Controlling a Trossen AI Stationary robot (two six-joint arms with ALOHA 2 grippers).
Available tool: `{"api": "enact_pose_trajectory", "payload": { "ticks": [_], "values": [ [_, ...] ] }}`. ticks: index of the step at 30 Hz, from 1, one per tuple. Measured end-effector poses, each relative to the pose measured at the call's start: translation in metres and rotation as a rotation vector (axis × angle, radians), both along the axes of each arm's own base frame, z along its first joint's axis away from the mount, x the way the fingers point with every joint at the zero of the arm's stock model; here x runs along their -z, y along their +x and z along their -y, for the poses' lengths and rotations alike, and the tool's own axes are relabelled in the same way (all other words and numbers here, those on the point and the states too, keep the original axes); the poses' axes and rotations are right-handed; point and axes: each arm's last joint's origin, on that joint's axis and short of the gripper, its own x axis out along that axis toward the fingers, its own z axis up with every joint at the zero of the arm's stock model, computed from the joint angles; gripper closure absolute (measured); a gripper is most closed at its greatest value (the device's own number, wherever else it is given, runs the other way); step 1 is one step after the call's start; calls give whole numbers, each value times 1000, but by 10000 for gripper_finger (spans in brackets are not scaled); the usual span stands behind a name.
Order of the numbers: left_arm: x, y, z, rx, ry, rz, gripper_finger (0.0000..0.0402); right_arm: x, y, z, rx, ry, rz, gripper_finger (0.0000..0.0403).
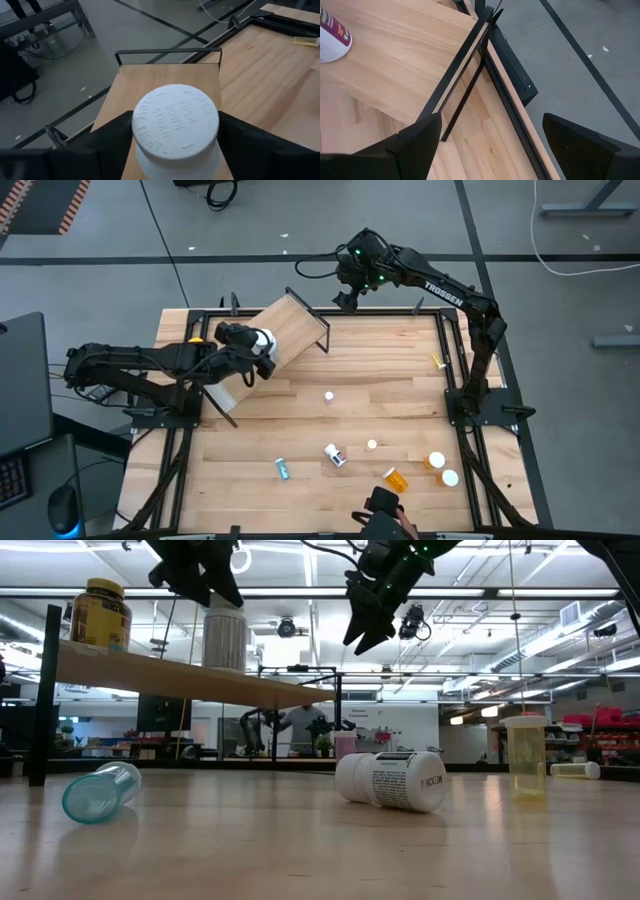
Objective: Pick and place medicine bottles onto shelf by color
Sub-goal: Put the large white pill bottle on the shelf
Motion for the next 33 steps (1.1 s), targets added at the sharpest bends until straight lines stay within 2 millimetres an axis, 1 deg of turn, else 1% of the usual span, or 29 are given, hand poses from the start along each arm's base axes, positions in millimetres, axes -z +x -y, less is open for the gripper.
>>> {"api": "enact_pose_trajectory", "payload": {
  "ticks": [3,4,9,13,16,19,22,25,28,33],
  "values": [
    [0,1,1,22,-20,5,157,0,0,0,0,0,0,46],
    [0,1,1,27,-24,4,159,0,0,0,0,0,0,46],
    [-1,-2,2,29,-40,5,159,0,0,0,0,2,-3,46],
    [-2,-10,6,39,-60,4,144,0,0,0,-3,2,-7,46],
    [-6,-19,12,72,-95,31,145,0,-1,1,0,1,-7,46],
    [-10,-28,21,112,-140,67,156,0,-2,2,4,2,-7,46],
    [-11,-38,29,148,-162,57,158,0,-2,2,8,5,-6,46],
    [-10,-46,36,173,-163,28,151,1,-2,2,9,5,-6,46],
    [-10,-49,42,210,-154,0,151,1,-2,2,10,6,-5,46],
    [-24,-52,51,280,-161,-51,158,0,-2,2,10,6,-5,46]
  ]
}}
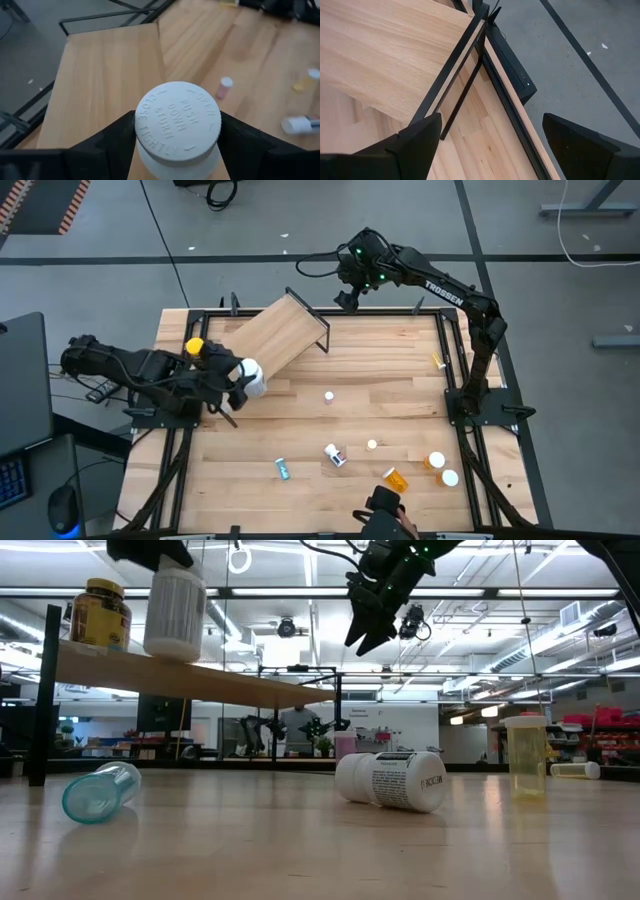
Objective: Pick and place medicine bottles onto shelf by color
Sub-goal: Put the large white pill bottle on the shelf
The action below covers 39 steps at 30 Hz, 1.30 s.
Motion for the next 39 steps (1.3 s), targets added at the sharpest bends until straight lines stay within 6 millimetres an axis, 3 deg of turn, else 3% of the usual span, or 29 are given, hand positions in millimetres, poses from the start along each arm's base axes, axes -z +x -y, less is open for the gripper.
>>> {"api": "enact_pose_trajectory", "payload": {
  "ticks": [10,27,39],
  "values": [
    [-22,-12,9,-30,-2,-151,156,0,0,0,0,0,0,46],
    [-16,-24,23,-60,-52,-181,153,0,0,0,3,4,0,46],
    [-15,-27,21,-75,-44,-212,129,1,0,-1,5,9,-4,46]
  ]
}}
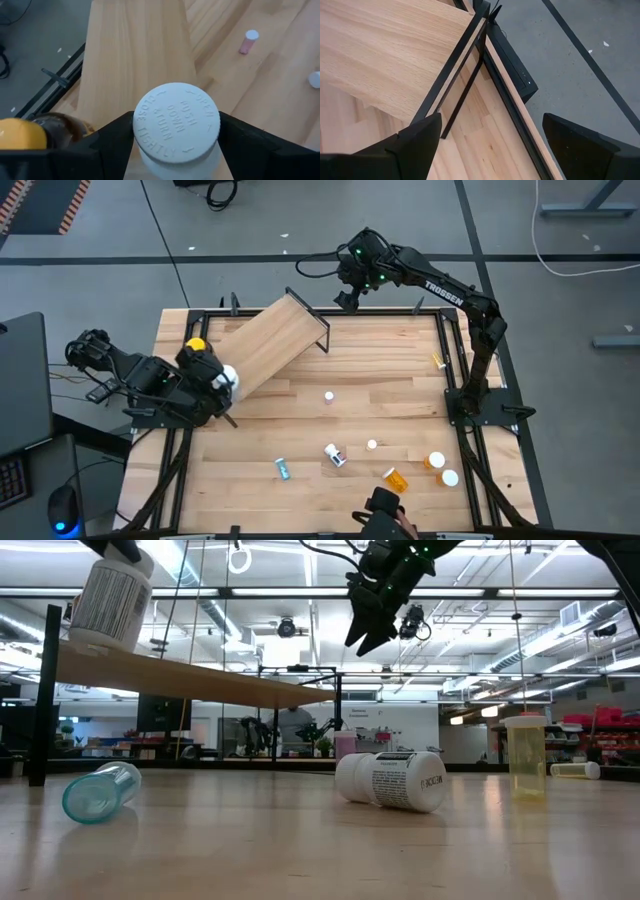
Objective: Pick and place medicine bottles onto shelf by color
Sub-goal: Put the large white pill bottle on the shelf
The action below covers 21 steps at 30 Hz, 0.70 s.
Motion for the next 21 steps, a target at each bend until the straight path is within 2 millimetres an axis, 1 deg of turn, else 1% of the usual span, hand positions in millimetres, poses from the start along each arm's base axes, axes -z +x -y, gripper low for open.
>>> {"api": "enact_pose_trajectory", "payload": {
  "ticks": [21],
  "values": [
    [0,-4,-2,-4,23,-26,127,0,0,0,0,0,0,46]
  ]
}}
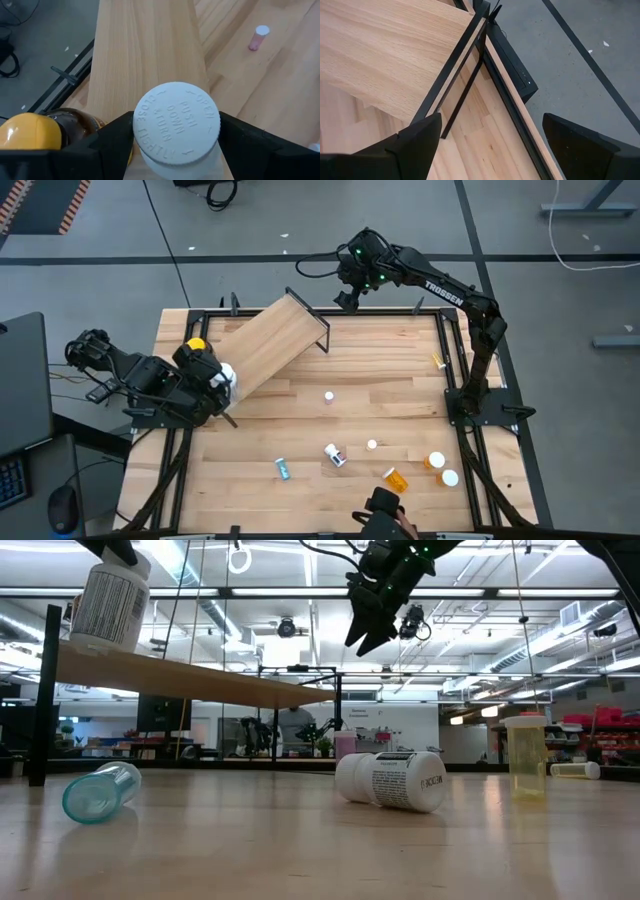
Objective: Pick and place medicine bottles onto shelf by color
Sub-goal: Put the large white pill bottle on the shelf
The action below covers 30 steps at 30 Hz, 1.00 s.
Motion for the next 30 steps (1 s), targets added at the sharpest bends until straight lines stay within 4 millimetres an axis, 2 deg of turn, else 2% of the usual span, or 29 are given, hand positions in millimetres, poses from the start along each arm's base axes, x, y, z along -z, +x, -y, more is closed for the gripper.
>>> {"api": "enact_pose_trajectory", "payload": {
  "ticks": [9,18,21,30],
  "values": [
    [-1,0,0,-1,4,4,127,0,0,0,-12,-1,2,46],
    [-23,-3,-2,-1,-37,83,127,0,1,-1,-20,6,7,46],
    [-21,-3,-2,-1,-33,75,127,0,1,-2,-21,8,5,46],
    [4,0,1,-13,-37,-17,127,1,0,-3,-23,16,-5,46]
  ]
}}
